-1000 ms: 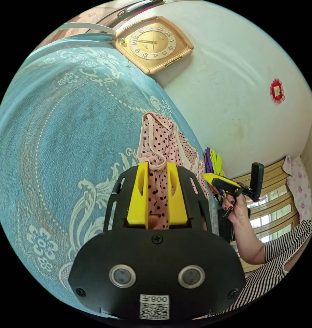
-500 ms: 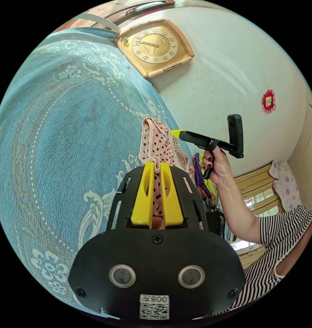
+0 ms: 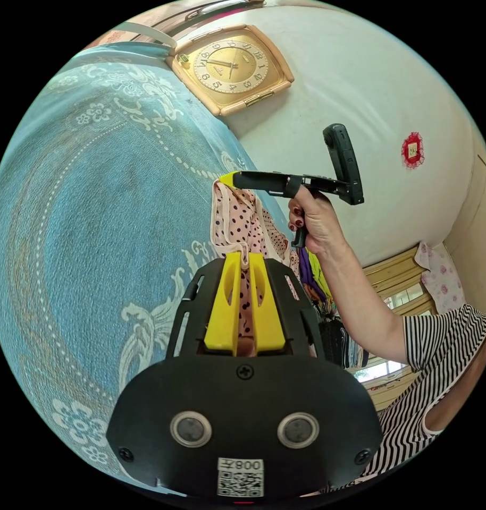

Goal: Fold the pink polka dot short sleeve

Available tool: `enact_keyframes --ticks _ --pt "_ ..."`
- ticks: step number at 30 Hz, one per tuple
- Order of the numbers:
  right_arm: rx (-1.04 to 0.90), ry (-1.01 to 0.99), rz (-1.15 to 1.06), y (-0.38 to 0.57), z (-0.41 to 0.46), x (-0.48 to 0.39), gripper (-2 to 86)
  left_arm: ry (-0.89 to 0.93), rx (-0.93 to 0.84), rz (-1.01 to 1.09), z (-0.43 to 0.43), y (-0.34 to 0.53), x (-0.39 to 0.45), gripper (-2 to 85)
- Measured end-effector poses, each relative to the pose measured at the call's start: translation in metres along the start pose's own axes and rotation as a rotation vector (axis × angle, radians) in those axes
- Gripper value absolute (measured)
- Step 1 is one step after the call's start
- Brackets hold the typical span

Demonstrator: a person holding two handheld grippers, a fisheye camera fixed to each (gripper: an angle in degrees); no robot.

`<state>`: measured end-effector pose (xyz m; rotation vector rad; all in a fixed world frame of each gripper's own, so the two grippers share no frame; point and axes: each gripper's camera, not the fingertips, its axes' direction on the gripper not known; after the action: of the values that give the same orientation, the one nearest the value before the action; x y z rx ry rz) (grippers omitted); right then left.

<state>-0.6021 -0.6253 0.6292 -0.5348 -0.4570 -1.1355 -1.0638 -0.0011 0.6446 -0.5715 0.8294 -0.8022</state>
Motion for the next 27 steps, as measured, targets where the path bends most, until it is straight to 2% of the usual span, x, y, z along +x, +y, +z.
enact_keyframes --ticks 13,23,27 --pt "0.027 -0.019 0.029 -0.036 0.013 0.042 2.7 -0.019 -0.013 0.044 0.009 -0.008 0.012 2.0" --pt "0.201 -0.398 0.153 0.002 -0.009 0.139 1.9 -0.036 -0.034 0.194 0.019 -0.015 0.046 1.8" --pt "0.23 -0.529 0.208 0.028 -0.007 0.176 1.9 -0.023 -0.106 0.28 0.034 -0.018 0.064 1.8"
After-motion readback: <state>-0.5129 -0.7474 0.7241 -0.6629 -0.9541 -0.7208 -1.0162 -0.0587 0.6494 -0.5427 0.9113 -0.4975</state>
